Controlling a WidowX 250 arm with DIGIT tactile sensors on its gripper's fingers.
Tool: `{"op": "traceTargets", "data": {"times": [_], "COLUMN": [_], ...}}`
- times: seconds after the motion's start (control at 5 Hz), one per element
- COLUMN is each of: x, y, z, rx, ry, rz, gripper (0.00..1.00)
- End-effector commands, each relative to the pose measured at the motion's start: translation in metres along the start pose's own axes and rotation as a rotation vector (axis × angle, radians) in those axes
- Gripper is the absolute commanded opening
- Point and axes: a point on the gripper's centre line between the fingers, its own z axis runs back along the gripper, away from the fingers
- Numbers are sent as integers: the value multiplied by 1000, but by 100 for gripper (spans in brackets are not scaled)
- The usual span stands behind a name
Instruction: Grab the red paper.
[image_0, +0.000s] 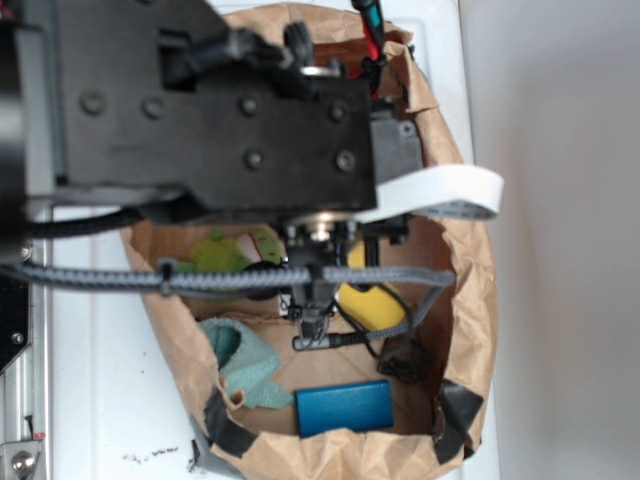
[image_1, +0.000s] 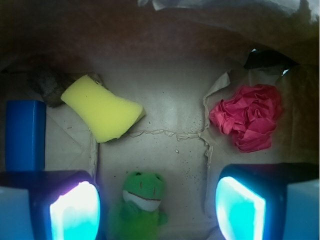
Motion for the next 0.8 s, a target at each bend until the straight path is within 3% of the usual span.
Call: {"op": "traceTargets", "data": {"times": [0.0, 0.4, 0.6], "x": [35, 34, 32], "y": [39, 53, 61], "z": [-3, -3, -4], "rx": [-14, -11, -2], "ry": [-26, -7, -37], "rz": [42, 47, 48], "gripper": [100, 100, 100]}}
